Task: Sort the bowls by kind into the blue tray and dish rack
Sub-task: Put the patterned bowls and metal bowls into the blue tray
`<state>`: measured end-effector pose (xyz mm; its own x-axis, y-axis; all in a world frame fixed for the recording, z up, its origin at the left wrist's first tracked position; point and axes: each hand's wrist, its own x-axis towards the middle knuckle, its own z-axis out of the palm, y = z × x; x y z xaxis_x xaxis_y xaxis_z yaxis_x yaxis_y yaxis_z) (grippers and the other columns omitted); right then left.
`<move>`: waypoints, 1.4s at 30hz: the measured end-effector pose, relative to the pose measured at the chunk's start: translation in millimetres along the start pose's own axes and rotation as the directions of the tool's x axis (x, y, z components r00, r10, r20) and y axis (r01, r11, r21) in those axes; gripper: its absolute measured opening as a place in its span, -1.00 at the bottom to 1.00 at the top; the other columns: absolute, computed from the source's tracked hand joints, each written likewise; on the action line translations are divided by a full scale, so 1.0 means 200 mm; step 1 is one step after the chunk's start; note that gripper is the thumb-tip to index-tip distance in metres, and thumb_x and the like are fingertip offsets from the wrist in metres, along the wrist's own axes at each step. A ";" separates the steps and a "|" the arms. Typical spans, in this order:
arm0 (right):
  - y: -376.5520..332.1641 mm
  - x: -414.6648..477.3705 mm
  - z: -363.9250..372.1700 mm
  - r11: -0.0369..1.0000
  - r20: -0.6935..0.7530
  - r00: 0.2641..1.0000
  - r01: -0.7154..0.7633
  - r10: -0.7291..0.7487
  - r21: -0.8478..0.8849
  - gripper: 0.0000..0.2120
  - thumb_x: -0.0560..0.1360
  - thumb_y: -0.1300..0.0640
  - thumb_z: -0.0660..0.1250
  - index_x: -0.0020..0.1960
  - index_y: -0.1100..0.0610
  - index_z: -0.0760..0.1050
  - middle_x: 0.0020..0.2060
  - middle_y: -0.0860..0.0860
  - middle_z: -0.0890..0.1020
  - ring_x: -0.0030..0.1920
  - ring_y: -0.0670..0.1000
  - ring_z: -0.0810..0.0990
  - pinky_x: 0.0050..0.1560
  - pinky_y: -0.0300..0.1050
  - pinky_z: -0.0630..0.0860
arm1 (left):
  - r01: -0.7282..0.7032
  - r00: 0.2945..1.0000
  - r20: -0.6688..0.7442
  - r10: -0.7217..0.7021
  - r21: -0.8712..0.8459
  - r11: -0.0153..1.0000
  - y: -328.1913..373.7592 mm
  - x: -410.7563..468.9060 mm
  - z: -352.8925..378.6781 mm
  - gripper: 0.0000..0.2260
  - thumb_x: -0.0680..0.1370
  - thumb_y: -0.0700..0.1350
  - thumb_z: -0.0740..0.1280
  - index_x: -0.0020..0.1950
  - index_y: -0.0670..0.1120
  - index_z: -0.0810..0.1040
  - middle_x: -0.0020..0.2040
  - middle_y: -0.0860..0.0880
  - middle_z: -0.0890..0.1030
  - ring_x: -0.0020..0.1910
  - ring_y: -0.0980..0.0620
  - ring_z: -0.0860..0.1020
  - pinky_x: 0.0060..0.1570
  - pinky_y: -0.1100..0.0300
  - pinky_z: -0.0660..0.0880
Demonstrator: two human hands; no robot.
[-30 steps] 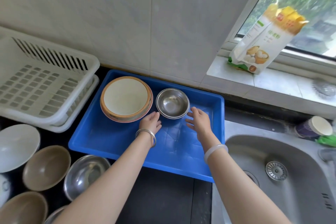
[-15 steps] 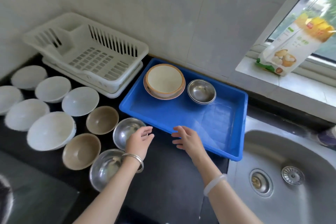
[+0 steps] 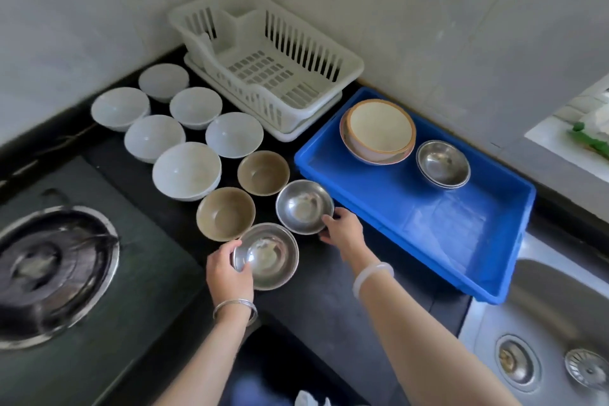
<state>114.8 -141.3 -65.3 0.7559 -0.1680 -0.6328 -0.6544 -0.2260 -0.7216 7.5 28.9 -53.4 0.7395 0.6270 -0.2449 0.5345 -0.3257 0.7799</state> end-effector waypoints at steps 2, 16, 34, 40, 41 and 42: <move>0.00 0.01 0.01 0.999 -0.020 1.000 -0.010 0.011 0.038 -0.77 0.54 0.25 0.29 0.20 0.23 0.51 0.03 0.15 0.60 0.03 0.12 0.63 -0.11 -0.10 0.64 | 0.115 0.993 0.009 -0.114 -0.089 0.989 -0.03 0.00 0.00 -0.67 0.44 -0.33 0.33 0.16 -0.08 0.51 0.08 -0.08 0.54 -0.02 -0.13 0.55 0.08 -0.03 0.49; -0.03 -0.28 -0.14 0.986 -0.029 0.991 0.135 -0.133 0.093 -0.83 0.50 0.26 0.34 -0.17 0.04 0.62 -0.35 -0.09 0.71 -0.26 -0.11 0.71 -0.33 -0.36 0.57 | 0.362 0.908 0.328 -0.259 -0.309 0.879 -0.10 0.04 0.05 -0.73 0.50 -0.33 0.27 0.15 -0.10 0.57 0.03 -0.10 0.64 -0.05 -0.06 0.60 0.02 0.04 0.56; 0.13 -0.35 -0.06 0.960 -0.034 0.988 0.137 -0.149 -0.245 -0.94 0.49 0.18 0.36 -0.15 0.07 0.59 -0.23 0.01 0.68 -0.33 -0.11 0.68 -0.39 -0.43 0.50 | 0.540 0.828 0.441 -0.346 -0.463 0.703 -0.07 0.04 0.07 -0.82 0.58 -0.16 0.23 0.03 -0.24 0.54 -0.15 -0.12 0.56 -0.10 -0.04 0.55 -0.11 0.09 0.54; 0.17 -0.34 -0.04 0.954 -0.066 0.991 0.097 -0.120 -0.283 -0.97 0.49 0.14 0.38 -0.09 0.05 0.54 -0.18 0.02 0.66 -0.31 -0.06 0.65 -0.40 -0.38 0.50 | 0.488 0.843 0.455 -0.287 -0.422 0.764 -0.06 0.03 0.08 -0.88 0.53 -0.25 0.28 0.03 -0.18 0.58 -0.17 -0.10 0.57 -0.15 0.00 0.54 -0.21 0.21 0.54; 0.18 -0.33 -0.04 0.951 -0.071 0.990 0.093 -0.119 -0.296 -0.95 0.49 0.13 0.38 -0.07 0.04 0.52 -0.18 0.02 0.66 -0.30 -0.04 0.65 -0.35 -0.32 0.54 | 0.486 0.843 0.456 -0.287 -0.414 0.770 -0.05 0.03 0.08 -0.87 0.53 -0.25 0.28 0.04 -0.17 0.58 -0.17 -0.10 0.57 -0.14 0.00 0.54 -0.20 0.20 0.54; 0.18 -0.32 -0.04 0.948 -0.070 0.991 0.091 -0.117 -0.305 -0.92 0.48 0.11 0.38 -0.05 0.04 0.51 -0.17 0.02 0.66 -0.27 -0.01 0.65 -0.28 -0.24 0.58 | 0.486 0.842 0.456 -0.288 -0.408 0.773 -0.05 0.03 0.08 -0.87 0.53 -0.25 0.28 0.04 -0.18 0.58 -0.18 -0.09 0.56 -0.13 -0.01 0.54 -0.20 0.19 0.53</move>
<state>42.0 -146.3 -48.3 0.8270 -0.2075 -0.5225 -0.5453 -0.5220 -0.6558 13.0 24.2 -72.8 0.6555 0.2986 -0.6937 0.6056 0.3411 0.7190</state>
